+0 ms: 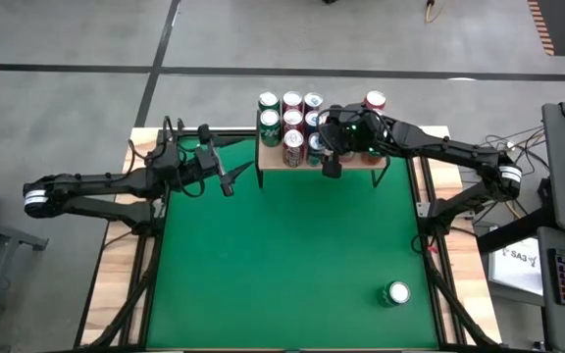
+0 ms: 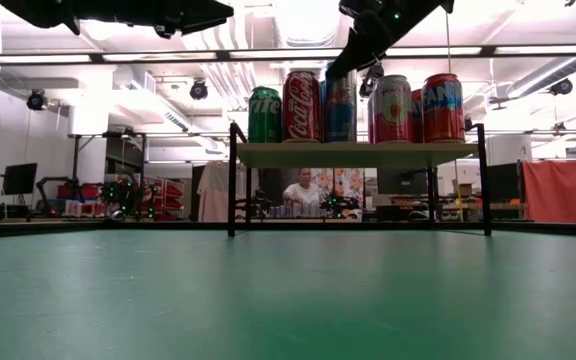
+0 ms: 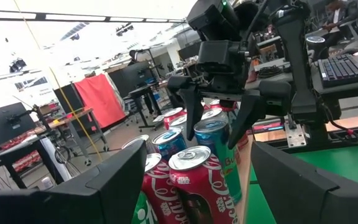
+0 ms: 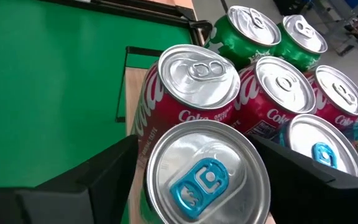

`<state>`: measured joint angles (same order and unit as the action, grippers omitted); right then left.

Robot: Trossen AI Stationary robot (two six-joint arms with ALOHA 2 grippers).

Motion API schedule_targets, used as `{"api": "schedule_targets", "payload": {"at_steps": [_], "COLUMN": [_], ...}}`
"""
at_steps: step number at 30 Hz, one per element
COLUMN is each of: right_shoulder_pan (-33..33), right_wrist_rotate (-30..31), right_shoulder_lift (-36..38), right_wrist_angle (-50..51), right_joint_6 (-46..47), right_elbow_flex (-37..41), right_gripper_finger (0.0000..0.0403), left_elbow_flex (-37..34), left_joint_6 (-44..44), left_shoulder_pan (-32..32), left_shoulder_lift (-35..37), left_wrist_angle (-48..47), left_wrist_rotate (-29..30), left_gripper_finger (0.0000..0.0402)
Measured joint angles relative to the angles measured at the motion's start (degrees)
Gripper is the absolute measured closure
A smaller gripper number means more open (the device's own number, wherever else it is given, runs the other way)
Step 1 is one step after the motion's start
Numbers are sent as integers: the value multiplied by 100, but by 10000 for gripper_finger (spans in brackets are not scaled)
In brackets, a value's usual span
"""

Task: Place canned beverage on shelf
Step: Put the blue soda can aligned with the blue soda can on the shelf

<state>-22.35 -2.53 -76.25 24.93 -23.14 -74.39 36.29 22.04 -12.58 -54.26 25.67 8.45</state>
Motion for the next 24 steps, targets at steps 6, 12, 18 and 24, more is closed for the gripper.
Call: {"api": "schedule_targets", "payload": {"at_steps": [6, 12, 18, 24], "right_shoulder_pan": [0, 2, 7, 7], "right_wrist_rotate": [171, 266, 316, 319], "right_shoulder_lift": [0, 0, -2, -2], "right_wrist_angle": [-32, -63, -80, -9], "right_joint_6": [-4, -75, -98, -95], "right_elbow_flex": [0, -30, -158, -352], "right_gripper_finger": [120, 116, 101, 98], "left_elbow_flex": [0, 0, 0, 0], "left_joint_6": [0, 0, 0, 0], "left_shoulder_pan": [0, 0, 0, 0], "left_shoulder_lift": [2, 2, 2, 2], "left_wrist_angle": [-2, -2, 0, 0], "left_wrist_rotate": [2, 2, 2, 2], "left_gripper_finger": [128, 128, 128, 128]}}
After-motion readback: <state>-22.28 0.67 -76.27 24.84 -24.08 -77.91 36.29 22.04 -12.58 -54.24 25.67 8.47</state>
